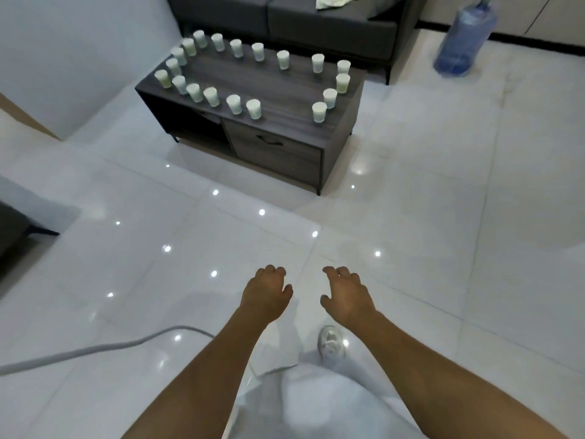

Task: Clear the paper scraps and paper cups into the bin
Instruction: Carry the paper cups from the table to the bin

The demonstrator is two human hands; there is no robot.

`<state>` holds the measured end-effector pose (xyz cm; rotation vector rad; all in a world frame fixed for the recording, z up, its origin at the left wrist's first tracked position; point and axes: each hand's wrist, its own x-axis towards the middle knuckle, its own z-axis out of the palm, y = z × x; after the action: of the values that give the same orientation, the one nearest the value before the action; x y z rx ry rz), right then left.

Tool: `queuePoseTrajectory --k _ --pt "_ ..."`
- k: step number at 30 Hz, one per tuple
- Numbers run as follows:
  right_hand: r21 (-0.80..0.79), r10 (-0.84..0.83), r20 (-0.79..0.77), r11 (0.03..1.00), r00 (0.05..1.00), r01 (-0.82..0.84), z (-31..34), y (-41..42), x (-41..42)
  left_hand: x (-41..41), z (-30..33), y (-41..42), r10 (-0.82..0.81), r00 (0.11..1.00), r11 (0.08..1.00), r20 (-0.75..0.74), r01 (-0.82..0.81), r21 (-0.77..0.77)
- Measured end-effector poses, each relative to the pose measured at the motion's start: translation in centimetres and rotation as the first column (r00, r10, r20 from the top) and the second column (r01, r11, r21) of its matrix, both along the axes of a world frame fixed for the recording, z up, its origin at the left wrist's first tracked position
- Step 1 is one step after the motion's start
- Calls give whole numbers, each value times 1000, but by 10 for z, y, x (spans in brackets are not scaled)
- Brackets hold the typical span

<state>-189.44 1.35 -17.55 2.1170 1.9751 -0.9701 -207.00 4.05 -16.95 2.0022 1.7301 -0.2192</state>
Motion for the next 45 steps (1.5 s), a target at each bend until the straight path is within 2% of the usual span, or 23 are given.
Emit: queuePoseTrajectory --k 11,23,37,45 --pt "-15 70 -1 997 998 -70 1 208 -9 -9 3 194 69 998 998 3 -69 -3" --pt "17 -2 -24 1000 1000 3 11 471 -93 -93 5 451 106 994 994 11 -105 -23" --pt "-60 70 -33 996 997 -72 -22 722 -130 -136 -22 699 174 985 983 10 -173 -58" --pt "-197 109 -20 974 994 -111 -61 860 -141 -143 -59 835 223 975 967 -2 -222 -127"
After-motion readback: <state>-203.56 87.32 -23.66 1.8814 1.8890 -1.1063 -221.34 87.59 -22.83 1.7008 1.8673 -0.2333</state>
